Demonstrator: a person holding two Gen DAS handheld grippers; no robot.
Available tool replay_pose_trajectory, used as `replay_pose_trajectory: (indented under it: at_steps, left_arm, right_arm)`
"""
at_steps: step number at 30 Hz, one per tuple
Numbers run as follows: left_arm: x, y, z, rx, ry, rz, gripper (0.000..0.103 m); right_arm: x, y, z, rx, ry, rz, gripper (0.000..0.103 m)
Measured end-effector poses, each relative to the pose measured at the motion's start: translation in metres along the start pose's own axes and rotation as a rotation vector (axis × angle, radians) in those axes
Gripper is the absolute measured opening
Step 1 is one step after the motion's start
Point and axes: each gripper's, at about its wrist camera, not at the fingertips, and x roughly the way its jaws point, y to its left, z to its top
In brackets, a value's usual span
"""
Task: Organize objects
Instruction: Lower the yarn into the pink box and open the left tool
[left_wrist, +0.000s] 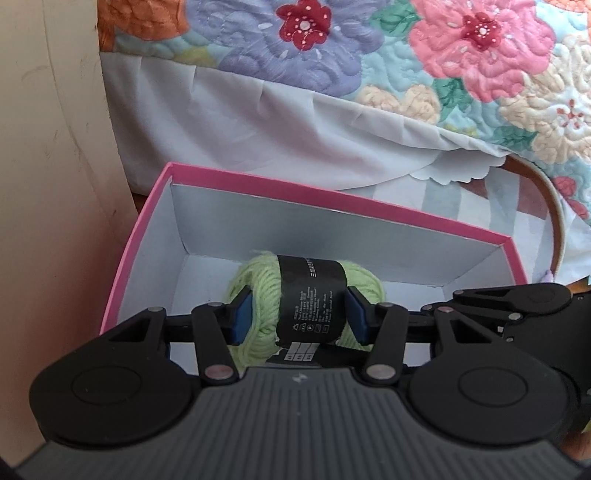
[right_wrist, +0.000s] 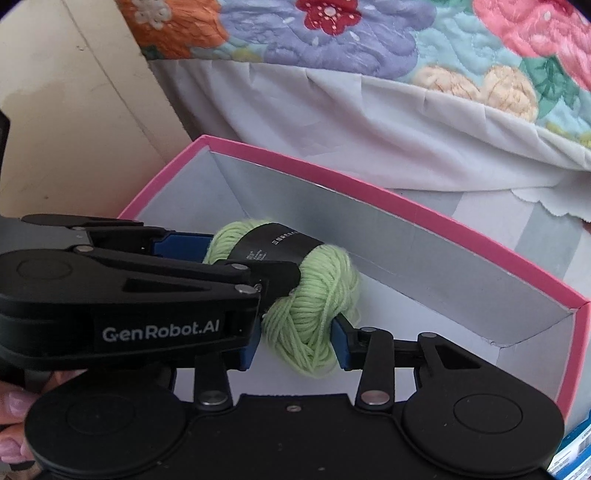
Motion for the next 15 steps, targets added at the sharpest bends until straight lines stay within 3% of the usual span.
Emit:
replay_pose_trajectory:
  at_steps: [15]
  left_arm:
    - [-0.003, 0.011, 0.002, -0.026, -0.03, 0.032, 0.038]
  right_arm:
    - [0.013, 0.003, 0.007, 0.058, -0.018, -0.004, 0.043]
